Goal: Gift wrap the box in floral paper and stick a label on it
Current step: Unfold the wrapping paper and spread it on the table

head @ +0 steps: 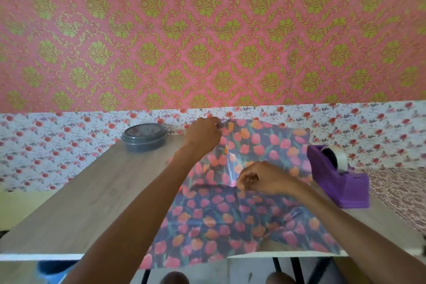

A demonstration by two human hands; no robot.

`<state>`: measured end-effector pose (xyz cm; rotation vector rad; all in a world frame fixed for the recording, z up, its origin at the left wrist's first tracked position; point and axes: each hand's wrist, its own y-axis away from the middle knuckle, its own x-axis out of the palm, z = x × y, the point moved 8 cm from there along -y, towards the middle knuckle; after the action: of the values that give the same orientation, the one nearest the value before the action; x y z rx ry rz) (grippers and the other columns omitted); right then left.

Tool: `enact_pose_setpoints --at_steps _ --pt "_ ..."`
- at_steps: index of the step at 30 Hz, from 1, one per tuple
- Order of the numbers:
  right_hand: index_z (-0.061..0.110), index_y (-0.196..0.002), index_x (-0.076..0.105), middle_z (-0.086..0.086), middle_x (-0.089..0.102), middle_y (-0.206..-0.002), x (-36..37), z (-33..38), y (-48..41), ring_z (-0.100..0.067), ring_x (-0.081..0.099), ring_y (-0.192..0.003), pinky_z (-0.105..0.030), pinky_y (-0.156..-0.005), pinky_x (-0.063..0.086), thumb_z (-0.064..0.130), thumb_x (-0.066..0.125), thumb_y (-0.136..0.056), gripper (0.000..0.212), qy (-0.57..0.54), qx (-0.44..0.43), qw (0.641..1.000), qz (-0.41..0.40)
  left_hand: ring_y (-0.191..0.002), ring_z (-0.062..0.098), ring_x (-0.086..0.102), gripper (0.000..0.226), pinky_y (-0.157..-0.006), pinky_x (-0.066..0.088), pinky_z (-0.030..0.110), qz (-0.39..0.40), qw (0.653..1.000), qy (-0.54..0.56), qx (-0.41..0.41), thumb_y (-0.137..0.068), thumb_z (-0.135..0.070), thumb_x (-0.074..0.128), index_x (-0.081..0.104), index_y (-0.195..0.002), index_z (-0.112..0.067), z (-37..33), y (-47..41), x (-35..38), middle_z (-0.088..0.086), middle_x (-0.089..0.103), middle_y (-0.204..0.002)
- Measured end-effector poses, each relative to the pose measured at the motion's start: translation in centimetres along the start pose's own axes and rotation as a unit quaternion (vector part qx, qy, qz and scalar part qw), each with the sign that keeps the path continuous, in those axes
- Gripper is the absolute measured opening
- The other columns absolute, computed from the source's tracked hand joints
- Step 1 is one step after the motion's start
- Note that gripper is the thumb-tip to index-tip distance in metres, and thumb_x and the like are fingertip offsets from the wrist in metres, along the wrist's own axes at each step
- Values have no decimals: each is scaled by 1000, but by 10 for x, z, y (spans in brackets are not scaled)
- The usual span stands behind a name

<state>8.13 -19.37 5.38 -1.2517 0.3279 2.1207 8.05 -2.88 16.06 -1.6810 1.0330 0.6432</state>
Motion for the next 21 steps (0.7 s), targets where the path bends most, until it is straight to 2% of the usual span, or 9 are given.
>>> enact_pose_setpoints --at_steps 2,4,6,8,10,12,14,16,21 --pt "20 -106 73 7 73 -104 10 -13 -9 -9 67 -95 -31 -86 51 29 71 -86 22 117 -26 993 -25 -95 31 66 72 -82 55 44 60 998 25 25 -90 -18 56 23 -154 -24 -2 -7 21 8 63 -125" --pt "24 -127 63 4 63 -132 23 -28 -13 -15 58 -121 -31 -102 43 44 66 -88 44 144 15 989 1 -109 38 59 90 -90 49 47 105 993 -15 42 -89 -19 60 1 -157 -25 0 -7 48 13 48 -139" --pt "26 -143 47 4 44 -151 36 -42 -18 -18 41 -138 -35 -113 33 65 55 -86 69 185 54 981 34 -132 38 41 89 -106 36 49 105 987 -109 55 -88 -22 62 5 -156 -23 9 -2 72 13 32 -151" --pt "34 -150 32 10 27 -159 47 -55 -20 -20 27 -146 -45 -117 25 91 31 -72 96 214 87 971 62 -143 33 23 80 -115 22 49 116 967 -210 86 -89 -29 62 16 -154 -21 17 10 100 10 23 -156" --pt "39 -152 22 14 17 -162 50 -61 -20 -21 19 -148 -50 -117 20 92 27 -69 98 218 96 968 78 -146 30 18 73 -117 16 48 155 952 -242 109 -93 -37 59 21 -153 -21 27 23 128 8 20 -158" --pt "41 -153 19 15 15 -162 50 -60 -19 -20 15 -148 -48 -117 17 91 30 -72 95 214 78 971 76 -147 28 15 70 -117 13 48 193 953 -213 94 -95 -44 54 22 -153 -24 38 34 147 6 18 -160" --pt "41 -153 16 14 11 -163 54 -58 -16 -18 12 -149 -45 -117 14 101 14 -56 115 217 62 971 74 -149 25 12 69 -117 12 49 231 960 -151 43 -96 -52 49 20 -154 -30 53 40 158 2 15 -162" --pt "40 -155 9 14 2 -164 60 -60 -12 -16 3 -151 -45 -119 7 103 1 -46 126 209 66 973 76 -150 23 6 70 -118 8 53 277 956 -97 -18 -95 -60 43 17 -155 -35 69 46 166 -3 7 -164" --pt "41 -155 -3 12 -12 -163 68 -55 0 -20 -13 -150 -48 -120 -4 99 0 -53 118 204 70 972 93 -151 22 -4 76 -114 -3 64 316 943 -81 -62 -91 -70 40 13 -154 -39 83 59 166 -9 -3 -164"
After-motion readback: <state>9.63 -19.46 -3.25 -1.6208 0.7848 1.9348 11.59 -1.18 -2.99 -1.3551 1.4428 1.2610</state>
